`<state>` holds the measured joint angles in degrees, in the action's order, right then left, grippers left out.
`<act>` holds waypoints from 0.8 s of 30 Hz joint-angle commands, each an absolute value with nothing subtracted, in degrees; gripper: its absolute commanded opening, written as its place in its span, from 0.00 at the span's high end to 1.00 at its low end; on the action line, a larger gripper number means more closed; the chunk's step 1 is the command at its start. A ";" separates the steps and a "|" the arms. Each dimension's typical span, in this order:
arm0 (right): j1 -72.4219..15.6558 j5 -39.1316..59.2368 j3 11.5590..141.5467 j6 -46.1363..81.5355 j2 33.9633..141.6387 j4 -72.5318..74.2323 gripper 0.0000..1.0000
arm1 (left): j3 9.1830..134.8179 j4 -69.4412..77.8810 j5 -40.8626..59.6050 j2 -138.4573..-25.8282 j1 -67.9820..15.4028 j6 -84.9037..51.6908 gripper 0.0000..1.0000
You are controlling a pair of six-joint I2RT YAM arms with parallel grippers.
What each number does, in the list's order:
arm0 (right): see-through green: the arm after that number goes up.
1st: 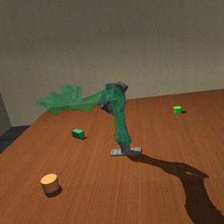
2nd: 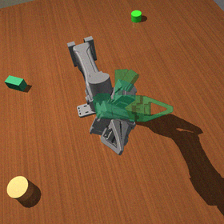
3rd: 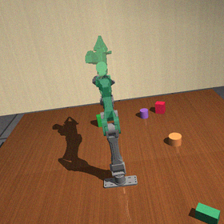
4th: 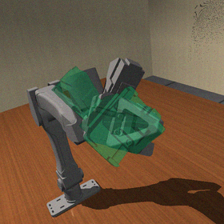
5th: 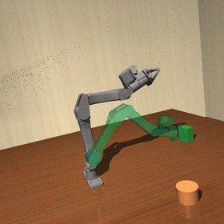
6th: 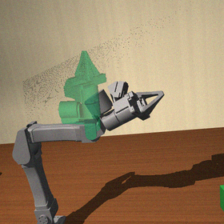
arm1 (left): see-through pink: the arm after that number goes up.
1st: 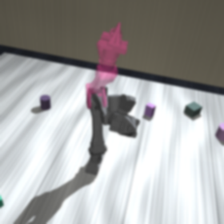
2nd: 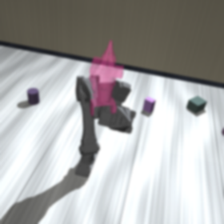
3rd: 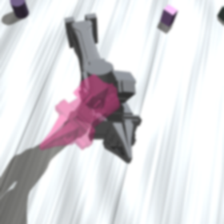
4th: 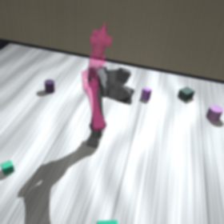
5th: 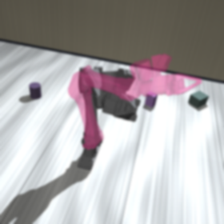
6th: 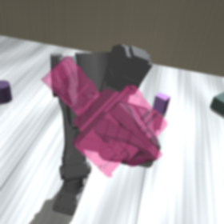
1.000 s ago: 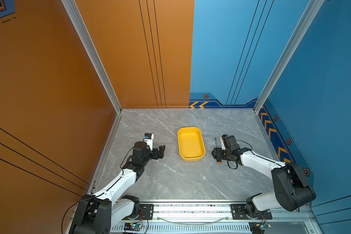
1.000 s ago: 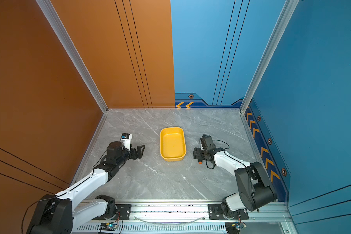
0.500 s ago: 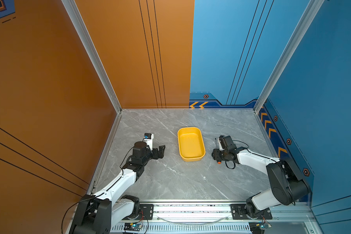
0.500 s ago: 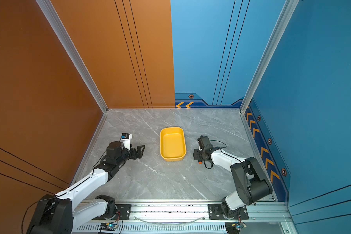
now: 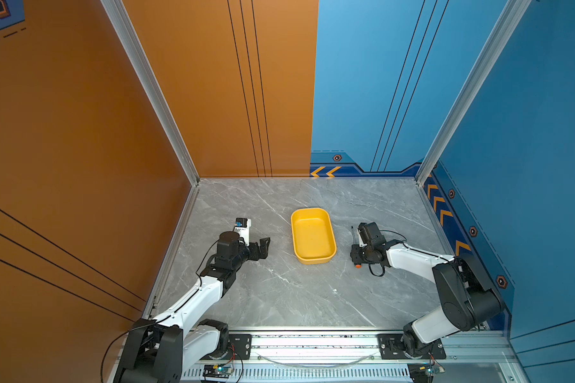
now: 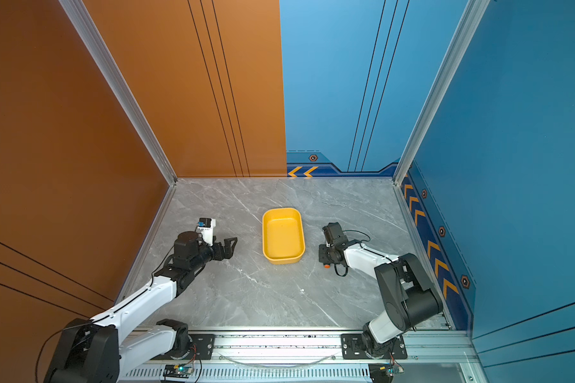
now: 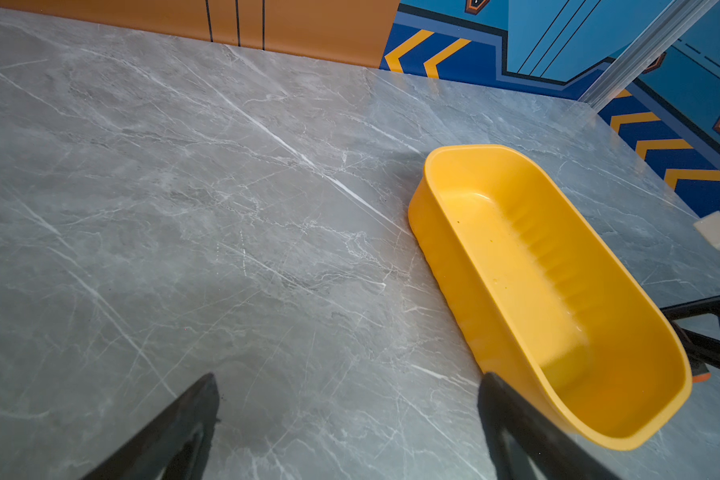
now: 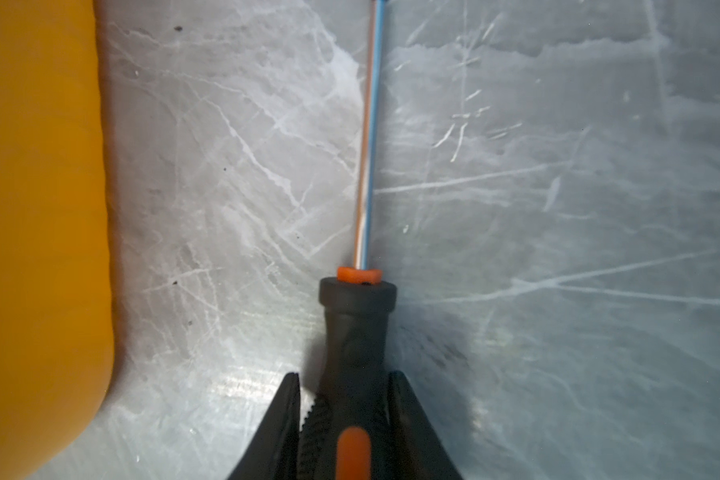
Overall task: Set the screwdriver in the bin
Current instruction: 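Close the right gripper on the black-and-orange screwdriver handle, then lift the screwdriver with the right gripper and carry it over the yellow bin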
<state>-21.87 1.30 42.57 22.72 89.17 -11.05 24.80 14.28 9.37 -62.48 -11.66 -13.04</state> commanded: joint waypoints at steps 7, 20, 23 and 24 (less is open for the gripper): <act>-22.15 1.14 43.69 23.53 87.90 -14.08 0.95 | 26.07 13.87 10.94 -63.02 -11.11 -13.62 0.02; -27.04 -1.48 38.93 36.31 65.22 -6.49 1.00 | 26.18 14.00 11.46 -63.35 -11.07 -13.88 0.02; -32.64 -8.54 40.88 38.08 63.86 -5.67 1.00 | 26.13 14.11 11.70 -63.37 -11.07 -13.89 0.02; -34.28 -10.36 42.04 38.06 64.32 -5.78 1.00 | 26.11 14.07 11.73 -63.34 -11.07 -13.89 0.02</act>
<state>-31.16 -3.46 40.10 34.54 64.42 -8.32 24.82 14.28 10.37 -63.13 -11.62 -13.39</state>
